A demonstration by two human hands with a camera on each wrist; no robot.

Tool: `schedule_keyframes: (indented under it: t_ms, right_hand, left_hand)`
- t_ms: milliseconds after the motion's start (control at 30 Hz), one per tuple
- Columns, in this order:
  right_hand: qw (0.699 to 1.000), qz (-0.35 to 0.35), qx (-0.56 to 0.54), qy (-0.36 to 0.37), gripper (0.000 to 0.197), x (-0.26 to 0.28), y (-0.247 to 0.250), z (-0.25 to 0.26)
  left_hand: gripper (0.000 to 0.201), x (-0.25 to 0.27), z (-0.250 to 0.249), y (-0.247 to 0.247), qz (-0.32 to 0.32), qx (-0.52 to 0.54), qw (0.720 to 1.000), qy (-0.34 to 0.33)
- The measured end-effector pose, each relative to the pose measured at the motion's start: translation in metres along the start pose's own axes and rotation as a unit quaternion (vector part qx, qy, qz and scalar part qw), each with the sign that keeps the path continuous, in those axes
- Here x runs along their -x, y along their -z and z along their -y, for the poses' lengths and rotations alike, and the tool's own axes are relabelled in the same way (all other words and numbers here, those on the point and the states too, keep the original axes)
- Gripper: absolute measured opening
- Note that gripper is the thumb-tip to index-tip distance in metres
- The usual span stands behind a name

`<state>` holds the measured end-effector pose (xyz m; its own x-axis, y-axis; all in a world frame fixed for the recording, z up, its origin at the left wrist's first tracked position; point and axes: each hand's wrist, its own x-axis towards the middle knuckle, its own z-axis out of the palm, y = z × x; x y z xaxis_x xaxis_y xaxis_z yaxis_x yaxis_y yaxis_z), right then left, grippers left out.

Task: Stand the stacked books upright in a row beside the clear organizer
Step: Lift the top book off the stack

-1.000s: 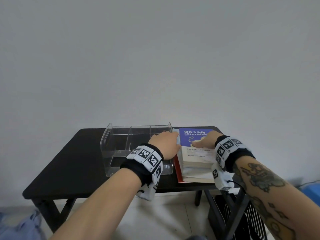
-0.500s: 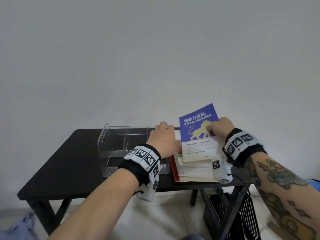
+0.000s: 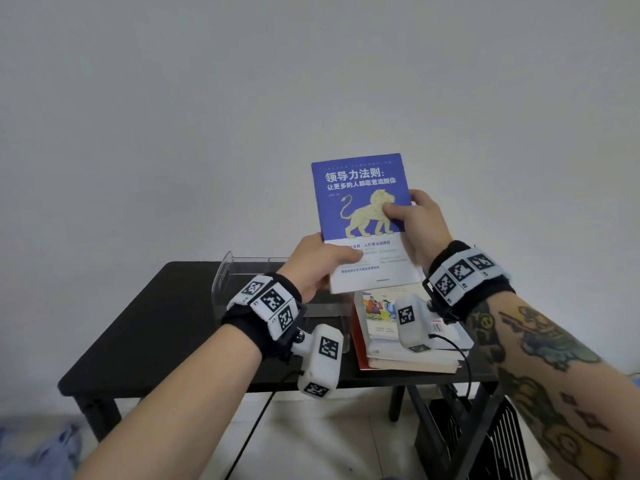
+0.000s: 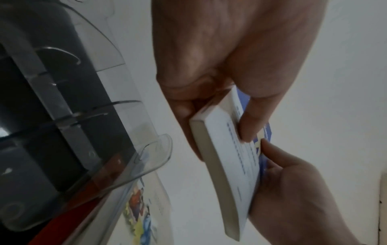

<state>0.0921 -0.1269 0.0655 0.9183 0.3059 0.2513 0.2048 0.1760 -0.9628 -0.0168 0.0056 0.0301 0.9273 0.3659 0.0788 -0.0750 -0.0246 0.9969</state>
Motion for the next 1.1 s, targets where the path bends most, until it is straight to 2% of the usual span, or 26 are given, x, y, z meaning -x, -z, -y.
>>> schedule_keyframes:
  t_ms: [100, 167, 200, 300, 367, 433, 500, 567, 667, 733, 900, 1100]
  right_hand:
    - [0.992, 0.037, 0.119, -0.022, 0.04, -0.008, -0.009, -0.013]
    - [0.971, 0.048, 0.227, -0.063, 0.053, -0.012, -0.015, -0.02]
    - [0.958, 0.054, 0.271, -0.076, 0.048, -0.013, -0.017, -0.022]
    - [0.93, 0.062, 0.355, -0.075, 0.013, -0.014, -0.02, -0.03]
    - [0.898, 0.06, 0.432, -0.059, 0.011, -0.012, -0.021, -0.039]
    - [0.861, 0.072, 0.499, -0.061, 0.016, -0.009, -0.02, -0.05]
    - [0.822, 0.103, 0.552, -0.095, 0.027, -0.005, -0.019, -0.061]
    - [0.788, 0.139, 0.585, -0.132, 0.028, -0.002, -0.017, -0.07]
    - [0.748, 0.15, 0.626, -0.159, 0.031, -0.001, -0.005, -0.075]
    - [0.722, 0.153, 0.652, -0.17, 0.04, -0.002, 0.007, -0.075]
    - [0.702, 0.153, 0.663, -0.212, 0.069, -0.001, 0.033, -0.073]
    - [0.698, 0.127, 0.665, -0.233, 0.084, -0.012, 0.048, -0.075]
  left_hand:
    - [0.033, 0.0, 0.0, 0.009, -0.084, -0.043, 0.991, -0.097]
    - [0.031, 0.001, 0.002, 0.011, -0.142, -0.106, 0.972, -0.152]
    - [0.029, 0.002, 0.004, 0.011, -0.17, -0.133, 0.961, -0.173]
    - [0.034, 0.007, 0.005, 0.011, -0.253, -0.202, 0.924, -0.201]
    - [0.049, 0.012, 0.007, 0.009, -0.273, -0.253, 0.907, -0.197]
    - [0.064, 0.016, 0.014, 0.005, -0.258, -0.321, 0.894, -0.178]
    - [0.074, 0.019, 0.023, -0.001, -0.241, -0.379, 0.88, -0.153]
    - [0.08, 0.02, 0.035, -0.007, -0.23, -0.409, 0.873, -0.134]
    - [0.084, 0.019, 0.055, -0.016, -0.21, -0.427, 0.87, -0.127]
    - [0.08, 0.02, 0.069, -0.022, -0.196, -0.423, 0.875, -0.133]
    - [0.068, 0.016, 0.096, -0.033, -0.175, -0.382, 0.899, -0.124]
    - [0.065, 0.012, 0.118, -0.033, -0.142, -0.316, 0.929, -0.13]
